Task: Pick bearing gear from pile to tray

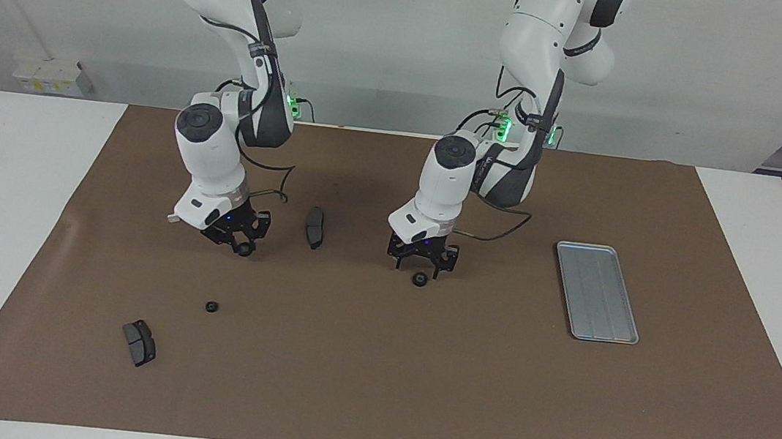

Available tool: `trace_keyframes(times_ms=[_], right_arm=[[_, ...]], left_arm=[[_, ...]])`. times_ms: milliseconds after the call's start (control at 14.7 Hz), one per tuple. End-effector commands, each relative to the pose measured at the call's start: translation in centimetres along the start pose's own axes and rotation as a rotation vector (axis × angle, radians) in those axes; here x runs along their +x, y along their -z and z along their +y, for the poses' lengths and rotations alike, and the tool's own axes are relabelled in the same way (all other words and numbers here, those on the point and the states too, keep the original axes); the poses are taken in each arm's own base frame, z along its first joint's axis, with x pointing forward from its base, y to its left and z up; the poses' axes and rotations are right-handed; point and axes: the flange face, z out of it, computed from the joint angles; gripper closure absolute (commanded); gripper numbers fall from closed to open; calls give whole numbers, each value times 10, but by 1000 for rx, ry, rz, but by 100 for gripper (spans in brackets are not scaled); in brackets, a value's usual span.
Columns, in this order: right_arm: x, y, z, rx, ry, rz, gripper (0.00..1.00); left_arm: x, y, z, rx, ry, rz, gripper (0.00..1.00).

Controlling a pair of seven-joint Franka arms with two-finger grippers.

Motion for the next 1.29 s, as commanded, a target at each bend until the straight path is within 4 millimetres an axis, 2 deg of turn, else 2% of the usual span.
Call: trace_keyframes(times_ms=[0,136,340,612,816,952,1020,1224], right_arm=[[19,53,2,15,-84,0,100],[25,70,-6,17,-132,6,100],[32,80,-36,20,-197,31,100],[36,83,-55,26,-258,54,100],[39,86,-80,37,-297,88,100],[41,87,-94,45,-316,109,100],[41,88,-105,50,-331,115,100],[41,88,-131,66,-355,134,100]], left_arm=[[-5,0,-5,-1,-24,28,23],[-4,1,-5,-2,-39,30,29],[-4,-2,-7,1,-41,24,42],[-5,-3,-8,2,-50,21,75],[-5,-3,-9,3,-61,20,99],[1,1,-12,3,-52,25,100],[13,11,-20,1,-35,41,100],[55,33,-76,23,57,28,100]])
